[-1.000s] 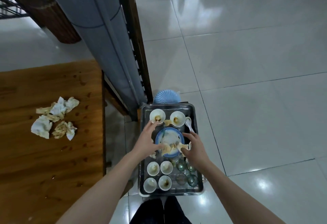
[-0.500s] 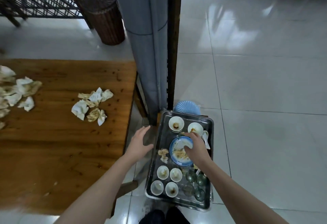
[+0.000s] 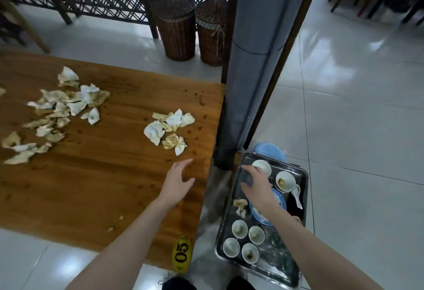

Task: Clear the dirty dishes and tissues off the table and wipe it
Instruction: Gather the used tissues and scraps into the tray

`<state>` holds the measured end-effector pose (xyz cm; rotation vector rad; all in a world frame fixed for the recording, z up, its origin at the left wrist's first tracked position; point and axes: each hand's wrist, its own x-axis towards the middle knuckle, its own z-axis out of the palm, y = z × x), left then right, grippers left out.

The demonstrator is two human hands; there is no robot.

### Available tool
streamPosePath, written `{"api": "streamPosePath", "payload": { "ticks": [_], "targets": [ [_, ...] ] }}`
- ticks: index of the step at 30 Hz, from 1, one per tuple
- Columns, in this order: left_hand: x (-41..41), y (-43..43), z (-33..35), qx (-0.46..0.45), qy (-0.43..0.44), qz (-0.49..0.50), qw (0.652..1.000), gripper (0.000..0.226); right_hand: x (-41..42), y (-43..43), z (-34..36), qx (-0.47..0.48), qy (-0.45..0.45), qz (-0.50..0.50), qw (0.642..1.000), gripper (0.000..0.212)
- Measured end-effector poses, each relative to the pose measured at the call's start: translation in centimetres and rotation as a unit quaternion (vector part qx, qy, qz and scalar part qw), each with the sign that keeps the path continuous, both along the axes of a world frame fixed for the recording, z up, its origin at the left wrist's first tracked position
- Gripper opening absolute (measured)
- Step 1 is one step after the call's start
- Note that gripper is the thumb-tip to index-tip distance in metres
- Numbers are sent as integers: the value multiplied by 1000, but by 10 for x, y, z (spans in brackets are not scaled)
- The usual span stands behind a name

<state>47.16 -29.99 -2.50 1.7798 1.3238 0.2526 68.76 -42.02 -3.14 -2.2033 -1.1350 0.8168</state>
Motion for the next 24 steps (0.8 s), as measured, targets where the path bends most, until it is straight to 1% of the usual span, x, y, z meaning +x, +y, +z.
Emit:
{"api": "streamPosePath", "payload": {
  "ticks": [7, 13, 17, 24],
  "targets": [
    [-91, 59, 5, -13, 37, 2, 999, 58, -75, 58, 5, -13, -19, -7, 1000, 52],
    [-149, 109, 10, -14, 50, 17, 999, 57, -130, 113, 5, 1, 6, -22, 1000, 53],
    [-167, 134, 10, 4, 58, 20, 998, 58, -151, 135, 5, -10, -4, -19, 1000, 54],
    [-175, 140, 8, 0, 52, 36, 998, 59, -150, 153, 3, -16, -17, -15, 1000, 53]
  ]
}}
